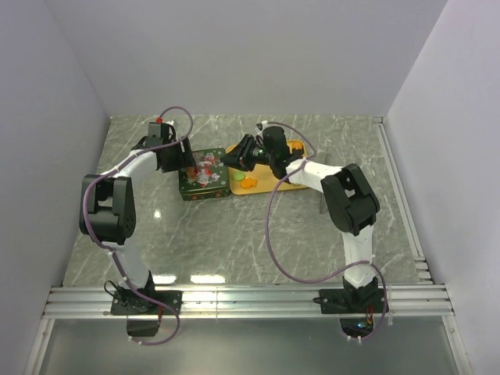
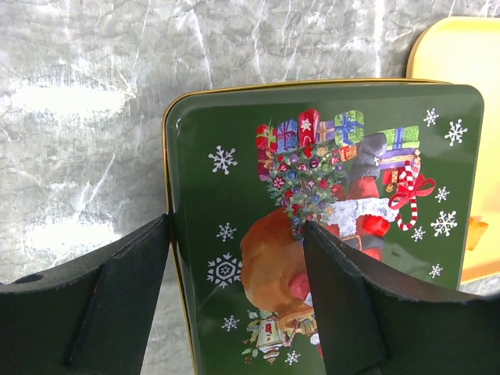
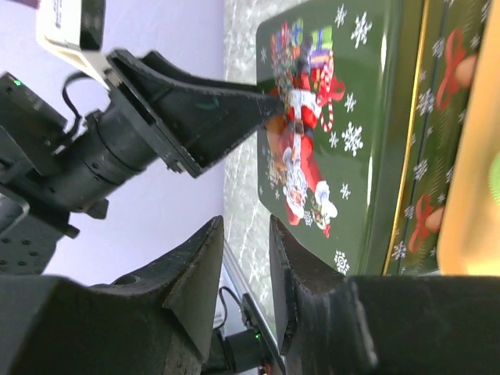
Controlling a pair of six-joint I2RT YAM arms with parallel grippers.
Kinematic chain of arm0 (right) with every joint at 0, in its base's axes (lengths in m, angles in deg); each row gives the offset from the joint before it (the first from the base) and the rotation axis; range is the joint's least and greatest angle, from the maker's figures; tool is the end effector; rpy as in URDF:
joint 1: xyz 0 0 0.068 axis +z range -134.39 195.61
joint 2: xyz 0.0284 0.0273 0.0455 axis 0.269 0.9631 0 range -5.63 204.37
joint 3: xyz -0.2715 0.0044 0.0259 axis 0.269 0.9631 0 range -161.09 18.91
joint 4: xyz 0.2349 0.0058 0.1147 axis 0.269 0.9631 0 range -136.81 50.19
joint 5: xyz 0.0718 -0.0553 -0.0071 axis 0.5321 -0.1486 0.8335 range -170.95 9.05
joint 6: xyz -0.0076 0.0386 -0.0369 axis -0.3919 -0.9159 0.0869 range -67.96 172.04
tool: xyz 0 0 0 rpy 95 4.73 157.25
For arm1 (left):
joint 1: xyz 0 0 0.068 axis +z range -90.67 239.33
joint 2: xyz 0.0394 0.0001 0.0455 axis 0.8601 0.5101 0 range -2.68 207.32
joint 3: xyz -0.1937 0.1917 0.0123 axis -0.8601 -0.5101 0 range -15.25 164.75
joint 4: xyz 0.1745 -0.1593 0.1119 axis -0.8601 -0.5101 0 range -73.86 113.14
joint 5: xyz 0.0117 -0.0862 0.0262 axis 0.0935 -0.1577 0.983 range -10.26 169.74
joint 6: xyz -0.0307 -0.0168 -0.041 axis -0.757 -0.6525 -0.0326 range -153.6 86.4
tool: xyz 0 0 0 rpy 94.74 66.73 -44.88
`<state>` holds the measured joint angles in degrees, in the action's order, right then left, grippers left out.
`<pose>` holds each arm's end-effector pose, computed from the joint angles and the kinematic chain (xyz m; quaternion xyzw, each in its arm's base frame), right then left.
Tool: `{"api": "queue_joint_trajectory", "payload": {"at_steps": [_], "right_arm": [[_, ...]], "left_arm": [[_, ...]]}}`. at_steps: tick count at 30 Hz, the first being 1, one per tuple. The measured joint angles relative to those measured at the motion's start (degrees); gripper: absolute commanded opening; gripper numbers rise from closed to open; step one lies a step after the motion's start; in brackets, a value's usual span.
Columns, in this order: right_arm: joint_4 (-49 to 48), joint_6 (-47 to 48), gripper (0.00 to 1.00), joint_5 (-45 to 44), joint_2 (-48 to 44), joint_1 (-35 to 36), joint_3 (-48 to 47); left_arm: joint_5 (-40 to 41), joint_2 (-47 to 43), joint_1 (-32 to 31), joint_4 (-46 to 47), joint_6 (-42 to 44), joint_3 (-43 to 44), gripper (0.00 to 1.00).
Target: Pack the cookies
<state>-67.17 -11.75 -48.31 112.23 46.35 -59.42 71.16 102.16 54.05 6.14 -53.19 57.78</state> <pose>0.3931 0.2560 0.2030 0.0663 0.7962 0.5639 0.2091 0.3970 -0.0420 0.2084 -0.0902 0.9295 -0.1439 0.3275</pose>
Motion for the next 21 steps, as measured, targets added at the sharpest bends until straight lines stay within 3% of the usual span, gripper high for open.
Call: {"api": "queue_joint_trajectory", "payload": {"at_steps": [8, 13, 21], "right_arm": [[-3.8, -2.3, 0.15, 3.8, 1.7, 0.5, -4.2], [-6.0, -2.8, 0.1, 5.4, 3.9, 1.2, -3.9], [0.8, -1.0, 0.06, 4.2, 7.1, 0.7, 0.6]], "left_arm": [[0.6, 0.0, -0.3, 0.0, 0.0, 0.0, 0.74], [1.2, 0.3, -0.7, -0.2, 0.0, 0.2, 0.74], [2.4, 0.8, -1.6, -0.3, 0.1, 0.8, 0.74]]}}
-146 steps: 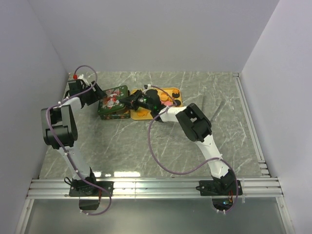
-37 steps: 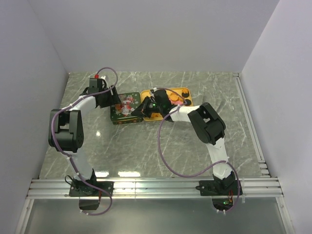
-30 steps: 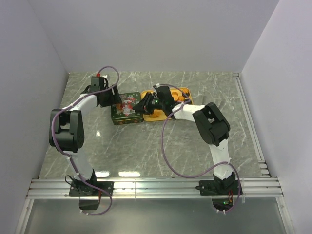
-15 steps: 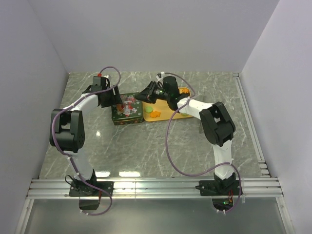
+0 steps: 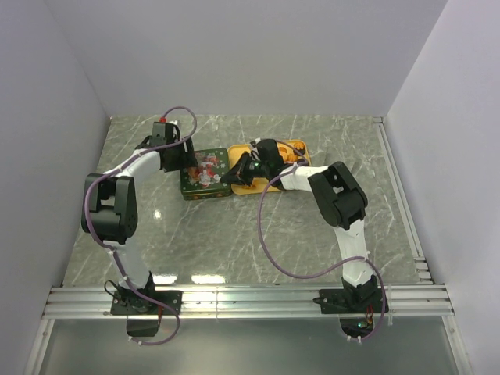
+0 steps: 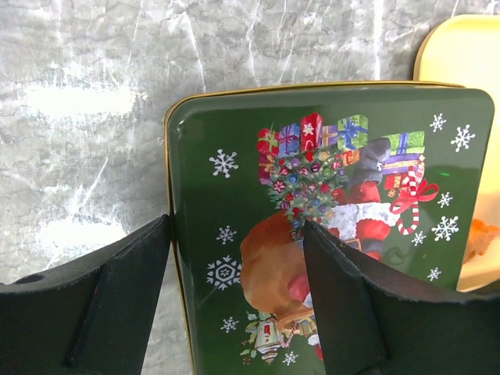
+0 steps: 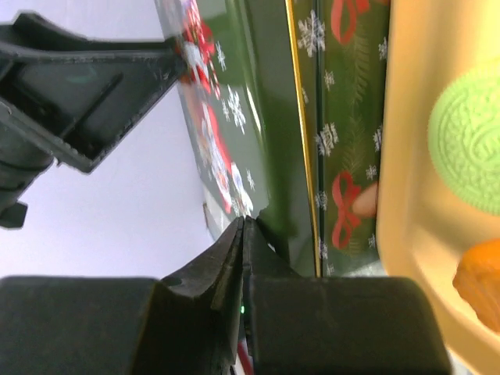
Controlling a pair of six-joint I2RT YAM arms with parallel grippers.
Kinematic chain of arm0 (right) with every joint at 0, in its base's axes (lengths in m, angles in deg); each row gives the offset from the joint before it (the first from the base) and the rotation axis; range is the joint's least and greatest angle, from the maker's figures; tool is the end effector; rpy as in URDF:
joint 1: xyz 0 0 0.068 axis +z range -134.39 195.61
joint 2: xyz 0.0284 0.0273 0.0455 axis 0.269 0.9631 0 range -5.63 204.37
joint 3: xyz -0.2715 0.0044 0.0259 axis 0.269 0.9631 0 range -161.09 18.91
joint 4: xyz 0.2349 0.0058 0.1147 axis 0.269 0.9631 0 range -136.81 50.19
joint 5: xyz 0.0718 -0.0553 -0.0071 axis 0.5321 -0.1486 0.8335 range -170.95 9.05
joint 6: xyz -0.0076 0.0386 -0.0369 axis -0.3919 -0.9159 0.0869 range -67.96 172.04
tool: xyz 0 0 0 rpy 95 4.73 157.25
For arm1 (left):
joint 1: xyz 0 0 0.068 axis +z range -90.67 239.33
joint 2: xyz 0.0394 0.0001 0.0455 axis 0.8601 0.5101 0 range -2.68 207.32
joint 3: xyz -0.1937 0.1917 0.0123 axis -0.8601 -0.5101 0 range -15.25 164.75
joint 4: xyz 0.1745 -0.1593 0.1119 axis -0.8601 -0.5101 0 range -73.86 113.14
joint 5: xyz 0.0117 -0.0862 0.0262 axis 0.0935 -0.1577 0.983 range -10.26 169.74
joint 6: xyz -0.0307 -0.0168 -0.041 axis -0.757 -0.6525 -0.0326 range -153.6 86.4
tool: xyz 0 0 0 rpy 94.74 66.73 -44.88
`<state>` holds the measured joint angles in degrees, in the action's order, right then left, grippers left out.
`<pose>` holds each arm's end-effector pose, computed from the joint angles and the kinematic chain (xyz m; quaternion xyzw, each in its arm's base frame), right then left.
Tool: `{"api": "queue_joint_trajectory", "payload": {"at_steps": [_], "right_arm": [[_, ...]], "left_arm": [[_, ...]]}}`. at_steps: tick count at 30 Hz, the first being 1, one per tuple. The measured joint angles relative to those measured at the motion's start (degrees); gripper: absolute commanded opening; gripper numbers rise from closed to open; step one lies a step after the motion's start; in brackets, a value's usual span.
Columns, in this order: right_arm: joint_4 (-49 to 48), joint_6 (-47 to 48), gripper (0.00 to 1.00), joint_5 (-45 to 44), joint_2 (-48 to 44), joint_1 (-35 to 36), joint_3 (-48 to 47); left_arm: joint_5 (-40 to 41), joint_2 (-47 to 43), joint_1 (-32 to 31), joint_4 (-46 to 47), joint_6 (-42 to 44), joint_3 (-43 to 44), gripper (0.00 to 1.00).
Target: Pack the cookies
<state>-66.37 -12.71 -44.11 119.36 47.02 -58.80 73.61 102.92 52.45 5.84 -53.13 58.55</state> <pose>0.3920 0.2644 0.1427 0.0764 0.8248 0.5458 0.1264 0.3989 -0.0519 0.2070 -0.0845 0.9320 -0.1285 0.3283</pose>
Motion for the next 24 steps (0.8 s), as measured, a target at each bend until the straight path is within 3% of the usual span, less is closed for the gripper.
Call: {"api": "queue_joint_trajectory", "payload": {"at_steps": [12, 17, 24], "right_arm": [[4.1, 2.9, 0.04, -1.2, -0.6, -0.6, -0.9], [4.6, 3.2, 0.04, -1.3, -0.8, -0.6, -0.9], [7.0, 4.5, 0.03, -1.4, -1.2, -0.6, -1.6]], "left_arm": [[0.7, 0.0, -0.5, -0.6, 0.0, 0.5, 0.78], [1.2, 0.0, -0.9, -0.7, 0.0, 0.5, 0.84], [3.4, -0.1, -1.2, -1.1, -0.3, 0.5, 0.99]]}}
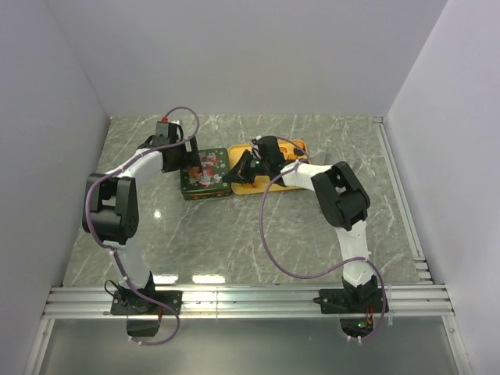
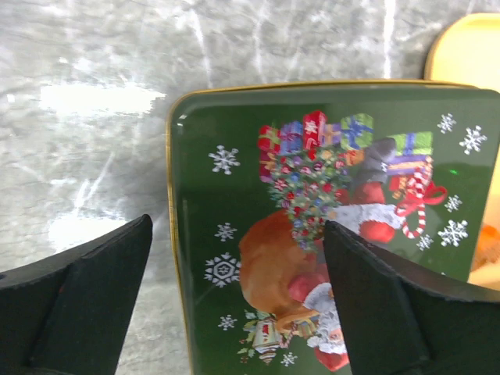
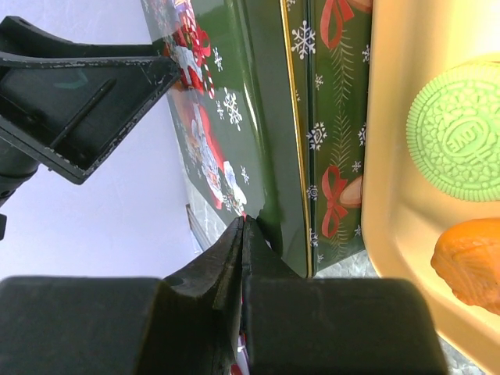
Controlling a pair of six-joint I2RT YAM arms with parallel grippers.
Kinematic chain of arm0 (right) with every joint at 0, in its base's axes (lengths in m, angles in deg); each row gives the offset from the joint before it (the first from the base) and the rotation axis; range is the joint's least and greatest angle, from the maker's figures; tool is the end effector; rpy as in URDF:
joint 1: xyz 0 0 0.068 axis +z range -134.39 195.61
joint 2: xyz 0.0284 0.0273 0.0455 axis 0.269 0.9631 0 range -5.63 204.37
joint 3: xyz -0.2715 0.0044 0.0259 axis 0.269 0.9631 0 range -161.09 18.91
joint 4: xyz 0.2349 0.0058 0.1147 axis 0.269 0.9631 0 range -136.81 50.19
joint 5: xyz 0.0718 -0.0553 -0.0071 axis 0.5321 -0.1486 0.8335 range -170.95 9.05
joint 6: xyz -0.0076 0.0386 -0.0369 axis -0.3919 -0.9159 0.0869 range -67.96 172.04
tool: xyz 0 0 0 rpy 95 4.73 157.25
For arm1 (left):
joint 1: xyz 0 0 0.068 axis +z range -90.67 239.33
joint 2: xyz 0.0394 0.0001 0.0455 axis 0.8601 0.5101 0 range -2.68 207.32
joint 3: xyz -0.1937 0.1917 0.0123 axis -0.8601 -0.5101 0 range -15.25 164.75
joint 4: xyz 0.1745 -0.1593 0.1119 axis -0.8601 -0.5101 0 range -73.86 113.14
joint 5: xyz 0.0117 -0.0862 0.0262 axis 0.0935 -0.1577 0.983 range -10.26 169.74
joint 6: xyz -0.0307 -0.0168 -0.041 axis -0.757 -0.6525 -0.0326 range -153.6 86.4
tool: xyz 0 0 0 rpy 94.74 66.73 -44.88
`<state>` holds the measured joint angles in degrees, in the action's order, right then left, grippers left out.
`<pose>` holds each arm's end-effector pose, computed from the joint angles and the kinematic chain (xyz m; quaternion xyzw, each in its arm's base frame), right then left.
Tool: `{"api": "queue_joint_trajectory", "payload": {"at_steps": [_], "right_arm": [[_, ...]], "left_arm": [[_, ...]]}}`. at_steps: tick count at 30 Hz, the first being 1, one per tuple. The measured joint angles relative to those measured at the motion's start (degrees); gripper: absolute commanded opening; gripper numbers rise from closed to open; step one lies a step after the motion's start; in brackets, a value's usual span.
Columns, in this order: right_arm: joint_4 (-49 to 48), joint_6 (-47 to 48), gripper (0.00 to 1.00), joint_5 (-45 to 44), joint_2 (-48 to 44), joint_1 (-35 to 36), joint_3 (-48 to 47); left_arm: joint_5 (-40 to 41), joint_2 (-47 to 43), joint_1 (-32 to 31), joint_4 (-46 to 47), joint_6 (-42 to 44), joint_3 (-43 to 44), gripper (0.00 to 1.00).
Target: Pack the cookies
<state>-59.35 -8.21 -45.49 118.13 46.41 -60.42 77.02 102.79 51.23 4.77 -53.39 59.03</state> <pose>0.3941 0.2589 0.1498 0.0686 0.8429 0.5166 0.1340 0.3977 -0.0583 0.2091 -0.0874 0.9341 -0.1049 0.3300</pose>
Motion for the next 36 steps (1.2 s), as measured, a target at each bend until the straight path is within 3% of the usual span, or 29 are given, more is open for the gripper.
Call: {"api": "queue_joint_trajectory", "payload": {"at_steps": [13, 26, 36], "right_arm": [[9.0, 3.7, 0.03, -2.0, -0.2, 0.0, -4.9], [19.0, 10.6, 0.04, -4.4, -3.5, 0.1, -10.8], [23.8, 15.3, 0.08, -4.7, -17.9, 0.4, -10.8]], "left_arm": [[6.1, -2.5, 2.2, -2.0, -0.9, 0.0, 0.99], [7.3, -13.1, 5.4, -3.5, -0.9, -2.3, 0.99], [6.8, -19.6, 5.4, -3.5, -2.0, -5.4, 1.0]]}}
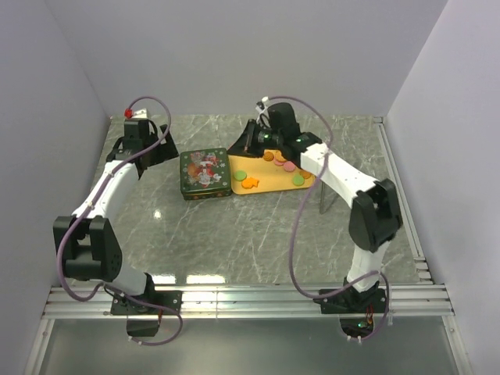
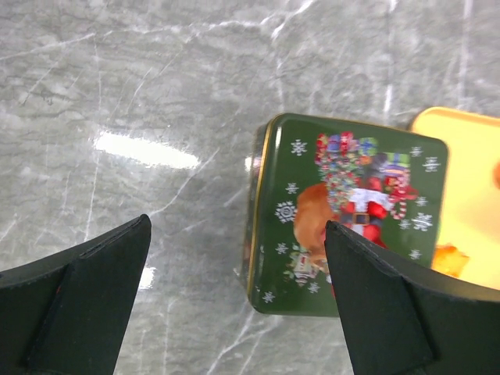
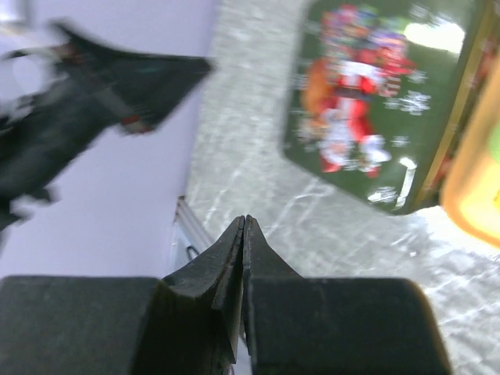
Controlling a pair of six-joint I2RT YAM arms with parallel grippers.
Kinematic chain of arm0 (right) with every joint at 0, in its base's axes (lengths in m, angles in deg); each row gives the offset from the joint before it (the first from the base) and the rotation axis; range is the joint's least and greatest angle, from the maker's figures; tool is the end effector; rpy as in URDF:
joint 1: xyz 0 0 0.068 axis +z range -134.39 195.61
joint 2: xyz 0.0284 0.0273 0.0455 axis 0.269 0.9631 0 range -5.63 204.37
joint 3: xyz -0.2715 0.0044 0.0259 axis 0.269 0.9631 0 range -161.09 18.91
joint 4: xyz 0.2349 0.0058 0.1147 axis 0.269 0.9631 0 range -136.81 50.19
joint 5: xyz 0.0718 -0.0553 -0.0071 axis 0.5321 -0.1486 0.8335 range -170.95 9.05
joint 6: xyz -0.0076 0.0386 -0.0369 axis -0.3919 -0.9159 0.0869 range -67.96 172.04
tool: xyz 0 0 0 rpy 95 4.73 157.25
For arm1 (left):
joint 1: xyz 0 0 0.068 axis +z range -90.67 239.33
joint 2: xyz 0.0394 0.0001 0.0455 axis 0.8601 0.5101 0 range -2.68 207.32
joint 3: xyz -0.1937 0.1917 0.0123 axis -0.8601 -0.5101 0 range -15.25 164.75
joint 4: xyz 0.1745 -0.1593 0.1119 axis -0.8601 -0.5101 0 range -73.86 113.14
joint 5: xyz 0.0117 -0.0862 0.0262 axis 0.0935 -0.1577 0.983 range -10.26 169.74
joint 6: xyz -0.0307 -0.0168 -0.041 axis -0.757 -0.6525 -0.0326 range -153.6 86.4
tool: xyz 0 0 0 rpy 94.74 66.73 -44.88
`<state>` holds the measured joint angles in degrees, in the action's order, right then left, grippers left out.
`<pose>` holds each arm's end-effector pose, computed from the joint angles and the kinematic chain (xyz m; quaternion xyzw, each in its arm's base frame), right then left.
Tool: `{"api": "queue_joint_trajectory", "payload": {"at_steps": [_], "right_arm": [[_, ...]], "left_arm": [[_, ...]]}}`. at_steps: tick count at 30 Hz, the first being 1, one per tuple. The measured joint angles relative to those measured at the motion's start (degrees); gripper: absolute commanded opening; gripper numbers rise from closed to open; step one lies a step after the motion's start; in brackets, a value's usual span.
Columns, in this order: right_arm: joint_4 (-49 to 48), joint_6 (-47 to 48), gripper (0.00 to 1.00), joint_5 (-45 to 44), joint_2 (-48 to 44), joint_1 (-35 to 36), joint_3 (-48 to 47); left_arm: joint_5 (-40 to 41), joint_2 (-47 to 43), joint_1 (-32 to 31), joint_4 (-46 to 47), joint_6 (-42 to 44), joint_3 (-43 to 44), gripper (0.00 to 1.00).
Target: Pack the cookies
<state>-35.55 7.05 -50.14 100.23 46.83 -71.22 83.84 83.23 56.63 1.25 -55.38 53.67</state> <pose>0.3646 0.2423 0.3113 -0.0393 0.8327 0.4891 0.2566 0.3378 -0.0133 0.2939 -0.1647 0.8865 -0.0599 0.4283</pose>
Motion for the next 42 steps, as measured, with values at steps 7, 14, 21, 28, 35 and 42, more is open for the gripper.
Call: {"api": "queue_joint_trajectory", "payload": {"at_steps": [7, 14, 21, 28, 35, 42], "right_arm": [[4.6, 6.4, 0.25, -1.3, -14.5, 2.1, 1.0], [11.3, 13.2, 0.54, -4.9, -31.5, 3.2, 12.3], [20.1, 19.3, 0.66, -8.2, -38.6, 3.2, 15.2], [23.6, 22.1, 0.7, -12.5, -47.7, 3.2, 19.9], [22.3, 24.2, 0.92, -17.4, -55.4, 3.3, 24.4], [13.9, 25.0, 0.95, -24.2, -68.3, 3.3, 37.3]], "left_arm": [[-3.3, -5.5, -0.6, 2.2, -2.7, -4.7, 1.0], [-8.1, -11.1, -2.4, 4.6, -3.1, -9.3, 1.0], [-10.0, -19.6, -3.5, 10.3, -5.0, -18.1, 0.99], [1.3, -29.1, -5.5, 23.6, -5.9, -32.7, 0.99], [12.7, -36.3, -7.5, 41.6, -1.7, -49.2, 1.0], [18.3, -30.5, -7.5, 52.9, 2.6, -54.9, 1.0]]}}
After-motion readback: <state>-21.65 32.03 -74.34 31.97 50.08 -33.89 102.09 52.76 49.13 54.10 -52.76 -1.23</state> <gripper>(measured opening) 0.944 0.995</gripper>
